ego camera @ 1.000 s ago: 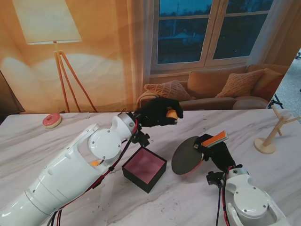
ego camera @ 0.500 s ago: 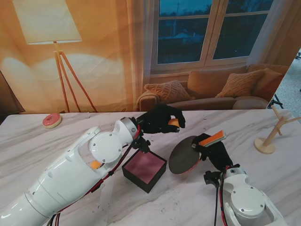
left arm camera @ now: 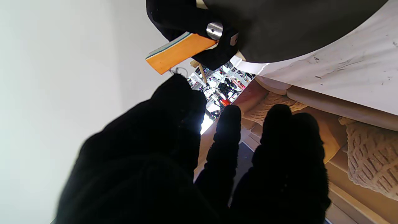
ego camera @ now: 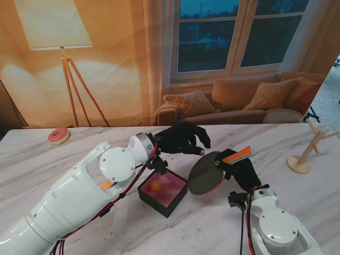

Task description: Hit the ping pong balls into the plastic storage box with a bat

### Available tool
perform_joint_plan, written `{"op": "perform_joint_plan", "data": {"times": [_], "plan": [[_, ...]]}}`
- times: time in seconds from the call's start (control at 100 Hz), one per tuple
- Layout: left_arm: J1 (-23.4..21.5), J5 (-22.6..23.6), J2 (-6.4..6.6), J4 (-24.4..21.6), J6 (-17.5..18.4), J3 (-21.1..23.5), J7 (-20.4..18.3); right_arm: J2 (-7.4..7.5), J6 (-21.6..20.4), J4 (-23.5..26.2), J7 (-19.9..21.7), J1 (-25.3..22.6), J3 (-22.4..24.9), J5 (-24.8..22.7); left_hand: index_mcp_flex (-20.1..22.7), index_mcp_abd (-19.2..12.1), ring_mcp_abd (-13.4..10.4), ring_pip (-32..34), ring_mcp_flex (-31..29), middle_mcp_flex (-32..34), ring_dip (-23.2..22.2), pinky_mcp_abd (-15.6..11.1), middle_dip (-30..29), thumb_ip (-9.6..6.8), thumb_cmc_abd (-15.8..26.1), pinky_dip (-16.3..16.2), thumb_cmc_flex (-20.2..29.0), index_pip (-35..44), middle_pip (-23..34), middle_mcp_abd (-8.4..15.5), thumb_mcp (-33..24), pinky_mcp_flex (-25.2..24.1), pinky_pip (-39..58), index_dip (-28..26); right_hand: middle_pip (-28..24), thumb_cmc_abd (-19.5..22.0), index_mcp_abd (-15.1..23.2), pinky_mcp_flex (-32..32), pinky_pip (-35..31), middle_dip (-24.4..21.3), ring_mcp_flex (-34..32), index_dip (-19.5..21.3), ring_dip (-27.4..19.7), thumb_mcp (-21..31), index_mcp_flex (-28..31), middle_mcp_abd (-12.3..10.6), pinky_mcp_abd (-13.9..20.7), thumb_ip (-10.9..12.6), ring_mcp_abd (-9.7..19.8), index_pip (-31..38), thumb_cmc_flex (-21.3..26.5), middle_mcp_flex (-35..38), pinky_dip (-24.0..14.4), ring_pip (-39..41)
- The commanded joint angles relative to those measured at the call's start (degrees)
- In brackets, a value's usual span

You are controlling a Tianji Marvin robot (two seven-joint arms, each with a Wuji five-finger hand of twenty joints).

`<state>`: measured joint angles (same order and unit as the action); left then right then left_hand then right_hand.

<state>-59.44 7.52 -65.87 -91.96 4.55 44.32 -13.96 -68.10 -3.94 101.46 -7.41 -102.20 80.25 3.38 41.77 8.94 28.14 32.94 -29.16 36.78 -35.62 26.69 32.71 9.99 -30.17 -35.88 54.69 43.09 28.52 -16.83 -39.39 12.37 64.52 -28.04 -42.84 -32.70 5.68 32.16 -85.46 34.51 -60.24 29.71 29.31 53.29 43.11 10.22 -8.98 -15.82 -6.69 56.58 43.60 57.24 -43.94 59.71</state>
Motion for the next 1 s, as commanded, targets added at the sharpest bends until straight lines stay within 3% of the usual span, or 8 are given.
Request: {"op": "perform_joint_plan", "data": {"times": [0.0, 0.22, 0.48, 0.63, 0.78, 0.88, 0.99], "plan": [[0.1, 0.2, -0.17, 0.1, -0.4, 0.0, -0.3, -0.21, -0.1, 0.2, 0.7, 0.0, 0.1, 0.0, -1.7, -0.2, 1.8, -0.6, 1.3, -1.4, 0.3, 0.0, -1.1, -0.25, -0.7, 0.7, -0.8, -0.8, -0.7, 0.9, 1.2, -0.5, 0.1, 0.0, -2.2, 6.6, -0.4, 0.1, -1.1, 0.3, -0.4, 0.6, 0.5, 3.6, 3.2, -3.4, 2.7, 2.6, 3.7, 2.2, 5.4, 0.0, -0.2, 1.0], [-1.2, 2.9, 0.35, -0.8, -1.5, 1.9, 0.1, -0.31, -0.1, -0.6, 0.2, 0.3, 0.6, -0.6, -1.8, -0.3, 0.7, 1.1, 1.3, -1.5, -0.8, -1.1, -1.2, -0.35, -0.4, -0.1, -0.4, -1.5, -0.4, 0.7, 1.1, -0.6, 1.8, -0.6, -2.2, 6.7, -0.5, 0.0, -1.1, 0.4, -0.4, 0.6, 0.5, 3.7, 3.2, -3.4, 2.6, 2.6, 3.6, 2.2, 5.4, 0.0, -0.2, 1.1], [-6.2, 10.0, 3.22, -4.0, -3.2, 8.6, -4.3, -0.37, -0.7, -0.8, -0.2, 0.3, 1.2, -1.1, -4.0, -0.3, -1.1, 0.9, 3.3, -4.3, -1.5, -2.8, -2.0, -1.01, 2.1, -0.7, -3.1, -8.6, -2.0, 1.7, -0.5, -3.6, 2.6, -1.2, -2.2, 6.7, -0.5, 0.0, -1.2, 0.4, -0.4, 0.6, 0.5, 3.6, 3.3, -3.3, 2.7, 2.6, 3.7, 2.2, 5.3, 0.0, -0.3, 1.1], [-10.1, 14.3, 4.89, -6.0, -4.5, 13.6, -7.9, -0.41, -1.0, -1.1, -0.5, 0.5, 1.2, -1.3, -5.6, -0.1, -2.3, 1.1, 4.7, -6.7, -2.1, -3.7, -2.0, -2.3, 4.3, -0.8, -5.0, -12.1, -2.8, 1.9, -1.2, -5.4, 2.3, -0.8, -2.3, 6.7, -0.5, 0.0, -1.2, 0.4, -0.4, 0.7, 0.5, 3.6, 3.3, -3.4, 2.7, 2.6, 3.7, 2.2, 5.3, 0.0, -0.3, 1.1], [-13.5, 16.4, 5.92, -6.9, -5.5, 17.6, -10.7, -0.33, -1.1, -1.1, -0.3, 0.5, 1.3, -1.6, -7.5, 0.3, -2.8, -0.5, 7.5, -11.1, -2.1, -4.3, -2.8, -5.84, 7.6, -1.2, -7.3, -18.0, -5.0, 2.4, -1.8, -7.4, 1.4, 1.1, -2.3, 6.8, -0.5, -0.1, -1.3, 0.4, -0.4, 0.7, 0.6, 3.5, 3.3, -3.4, 2.7, 2.6, 3.7, 2.1, 5.3, 0.0, -0.3, 1.2], [-15.4, 18.4, 6.56, -7.4, -5.6, 19.9, -12.5, -0.28, -1.2, -1.0, -0.1, 0.4, 1.5, -1.6, -9.6, -0.2, -3.1, -2.3, 9.3, -13.7, -1.5, -4.2, -3.9, -6.06, 7.8, -1.2, -7.9, -21.0, -6.8, 3.0, -0.8, -8.5, 0.1, 2.6, -2.2, 6.9, -0.4, -0.1, -1.3, 0.4, -0.4, 0.7, 0.6, 3.5, 3.2, -3.4, 2.7, 2.5, 3.7, 2.1, 5.3, 0.0, -0.3, 1.2], [-17.6, 19.3, 7.2, -8.1, -6.7, 22.2, -14.9, -0.23, -1.5, -0.6, 0.0, 0.1, 1.8, -1.6, -9.9, 0.0, -1.7, -4.8, 10.4, -14.4, -0.3, -2.8, -4.7, -6.16, 8.4, -0.9, -9.1, -22.4, -7.8, 3.1, 1.2, -9.6, -2.1, 3.0, -2.3, 7.0, -0.5, -0.2, -1.4, 0.5, -0.3, 0.8, 0.6, 3.3, 3.2, -3.4, 2.6, 2.6, 3.7, 2.2, 5.3, -0.1, -0.4, 1.3]]}}
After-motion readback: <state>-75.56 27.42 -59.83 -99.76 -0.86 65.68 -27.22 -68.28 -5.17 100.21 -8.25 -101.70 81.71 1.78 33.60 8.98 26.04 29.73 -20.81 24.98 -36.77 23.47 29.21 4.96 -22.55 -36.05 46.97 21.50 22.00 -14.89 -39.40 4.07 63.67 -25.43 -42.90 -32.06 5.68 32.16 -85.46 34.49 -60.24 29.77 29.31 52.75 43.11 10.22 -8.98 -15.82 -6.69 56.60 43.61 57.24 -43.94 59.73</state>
